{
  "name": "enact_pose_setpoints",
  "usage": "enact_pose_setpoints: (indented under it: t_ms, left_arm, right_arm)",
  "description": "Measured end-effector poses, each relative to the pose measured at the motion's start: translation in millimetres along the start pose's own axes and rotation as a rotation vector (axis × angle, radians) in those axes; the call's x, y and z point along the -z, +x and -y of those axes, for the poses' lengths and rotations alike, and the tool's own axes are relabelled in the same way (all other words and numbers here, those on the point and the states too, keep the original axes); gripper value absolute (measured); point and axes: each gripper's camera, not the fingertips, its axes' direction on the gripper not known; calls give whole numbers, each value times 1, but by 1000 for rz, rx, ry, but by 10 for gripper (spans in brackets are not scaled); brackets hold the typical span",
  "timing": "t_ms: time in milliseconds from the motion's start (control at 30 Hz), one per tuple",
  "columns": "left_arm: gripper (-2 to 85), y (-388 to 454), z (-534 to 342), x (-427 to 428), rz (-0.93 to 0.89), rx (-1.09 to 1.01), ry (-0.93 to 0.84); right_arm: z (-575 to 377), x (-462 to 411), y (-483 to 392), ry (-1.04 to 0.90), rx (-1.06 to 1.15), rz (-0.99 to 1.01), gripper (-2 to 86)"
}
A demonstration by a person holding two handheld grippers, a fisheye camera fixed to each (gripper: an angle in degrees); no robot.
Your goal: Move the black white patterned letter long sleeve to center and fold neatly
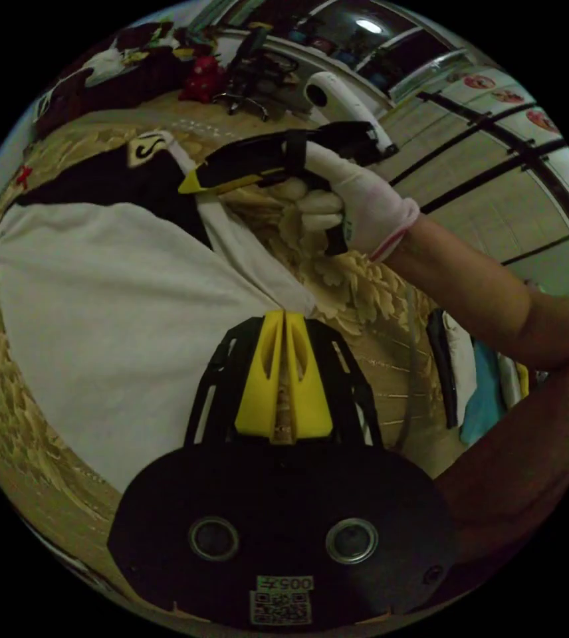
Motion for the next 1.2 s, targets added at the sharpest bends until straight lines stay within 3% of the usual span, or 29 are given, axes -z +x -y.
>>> enact_pose_setpoints:
  t_ms: [167,300,433,567,867,1200]
  left_arm:
    - [19,-21,-62,55,130,104,171]
    - [93,-66,-113,75,178,248,82]
    - [135,-103,-163,84,69,290,-8]
    - [140,-132,-198,87,-164,288,3]
    - [76,-188,-284,104,-481,363,51]
    - [51,-201,-354,253,-567,0,123]
  right_arm:
    - [-25,23,10,24,0,64,30]
    - [-48,27,13,-95,22,69,102]
    - [-67,8,11,-245,29,97,138]
    - [-75,-4,8,-240,13,204,138]
    - [-72,-59,-5,-257,-97,378,65]
    - [-53,-16,-105,64,6,621,34]
